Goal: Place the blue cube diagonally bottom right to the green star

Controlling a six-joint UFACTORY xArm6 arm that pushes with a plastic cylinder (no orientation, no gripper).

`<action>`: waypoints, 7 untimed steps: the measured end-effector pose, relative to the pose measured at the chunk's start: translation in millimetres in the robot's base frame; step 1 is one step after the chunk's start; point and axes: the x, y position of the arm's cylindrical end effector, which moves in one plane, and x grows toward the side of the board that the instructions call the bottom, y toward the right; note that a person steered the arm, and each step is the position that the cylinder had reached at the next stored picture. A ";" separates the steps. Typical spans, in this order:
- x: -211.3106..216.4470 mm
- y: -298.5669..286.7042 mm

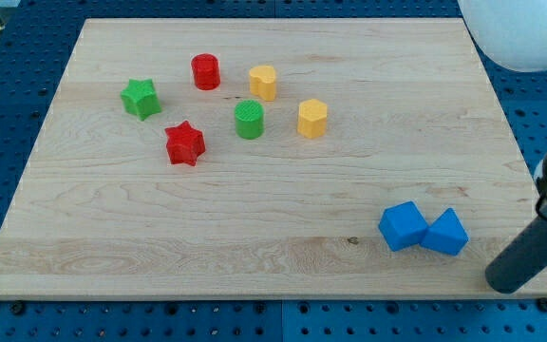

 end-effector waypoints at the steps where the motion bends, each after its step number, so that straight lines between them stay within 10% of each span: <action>1: 0.1 -37.0; 7: -83.0 -130.1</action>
